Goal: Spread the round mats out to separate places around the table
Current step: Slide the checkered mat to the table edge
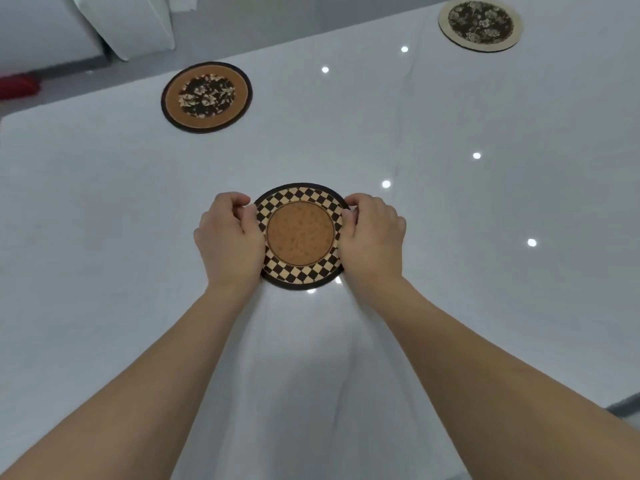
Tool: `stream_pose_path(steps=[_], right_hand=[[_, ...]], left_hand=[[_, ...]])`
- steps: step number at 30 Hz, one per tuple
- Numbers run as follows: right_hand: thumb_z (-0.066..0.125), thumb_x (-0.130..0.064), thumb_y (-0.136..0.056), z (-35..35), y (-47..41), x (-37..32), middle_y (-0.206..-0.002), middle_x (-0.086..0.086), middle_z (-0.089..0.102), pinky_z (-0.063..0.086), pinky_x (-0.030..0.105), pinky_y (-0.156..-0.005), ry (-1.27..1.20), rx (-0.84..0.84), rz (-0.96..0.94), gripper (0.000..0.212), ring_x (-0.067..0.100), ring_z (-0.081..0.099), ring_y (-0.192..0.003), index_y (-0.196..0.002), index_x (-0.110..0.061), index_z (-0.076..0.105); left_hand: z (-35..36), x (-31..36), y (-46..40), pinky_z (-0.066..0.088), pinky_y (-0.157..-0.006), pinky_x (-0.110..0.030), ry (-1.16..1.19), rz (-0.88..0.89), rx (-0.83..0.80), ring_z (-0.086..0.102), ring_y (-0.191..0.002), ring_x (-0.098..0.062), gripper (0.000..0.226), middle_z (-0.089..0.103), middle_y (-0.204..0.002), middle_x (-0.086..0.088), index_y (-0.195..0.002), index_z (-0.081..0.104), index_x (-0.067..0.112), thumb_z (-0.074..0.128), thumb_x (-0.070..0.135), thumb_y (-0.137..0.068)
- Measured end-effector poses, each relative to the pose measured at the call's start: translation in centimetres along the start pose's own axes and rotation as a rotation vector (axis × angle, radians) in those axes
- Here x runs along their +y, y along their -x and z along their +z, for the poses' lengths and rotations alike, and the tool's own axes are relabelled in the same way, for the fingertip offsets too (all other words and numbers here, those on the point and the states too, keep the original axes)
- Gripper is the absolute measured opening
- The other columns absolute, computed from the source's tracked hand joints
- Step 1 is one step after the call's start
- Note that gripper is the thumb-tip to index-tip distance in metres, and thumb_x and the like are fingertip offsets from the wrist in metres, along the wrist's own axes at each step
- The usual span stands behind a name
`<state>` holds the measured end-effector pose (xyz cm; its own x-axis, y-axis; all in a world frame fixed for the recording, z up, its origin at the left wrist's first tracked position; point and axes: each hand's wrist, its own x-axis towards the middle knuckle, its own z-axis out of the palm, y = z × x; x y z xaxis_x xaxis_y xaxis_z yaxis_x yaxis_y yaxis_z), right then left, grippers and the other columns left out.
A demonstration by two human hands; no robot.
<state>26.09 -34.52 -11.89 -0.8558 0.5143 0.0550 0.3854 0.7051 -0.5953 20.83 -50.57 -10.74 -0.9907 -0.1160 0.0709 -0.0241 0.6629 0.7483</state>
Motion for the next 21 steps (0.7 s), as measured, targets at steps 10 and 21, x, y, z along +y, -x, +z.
stream_pose_path(steps=[10, 21], right_hand=[[0.040, -0.028, -0.092, 5.3, -0.2, -5.3, -0.094, -0.005, 0.063, 0.032, 0.035, -0.085, 0.072, -0.056, -0.185, 0.025, 0.020, 0.052, -0.090, -0.104, -0.024, 0.062], [0.042, -0.030, -0.089, 5.2, -0.3, -5.6, -0.087, -0.009, 0.063, 0.031, 0.032, -0.083, -0.003, -0.040, -0.152, 0.021, 0.017, 0.053, -0.084, -0.095, -0.025, 0.062]], left_hand=[[-4.4, -7.2, -3.2, 0.029, -0.083, -0.033, -0.212, 0.042, 0.100, 0.056, -0.090, -0.024, 0.015, 0.067, -0.094, 0.001, -0.097, 0.062, 0.017, 0.048, 0.017, -0.091], [-4.5, -6.7, -3.5, 0.028, -0.084, -0.034, -0.238, 0.036, 0.047, 0.055, -0.094, -0.023, 0.019, 0.067, -0.095, 0.003, -0.102, 0.064, 0.023, 0.049, 0.025, -0.091]])
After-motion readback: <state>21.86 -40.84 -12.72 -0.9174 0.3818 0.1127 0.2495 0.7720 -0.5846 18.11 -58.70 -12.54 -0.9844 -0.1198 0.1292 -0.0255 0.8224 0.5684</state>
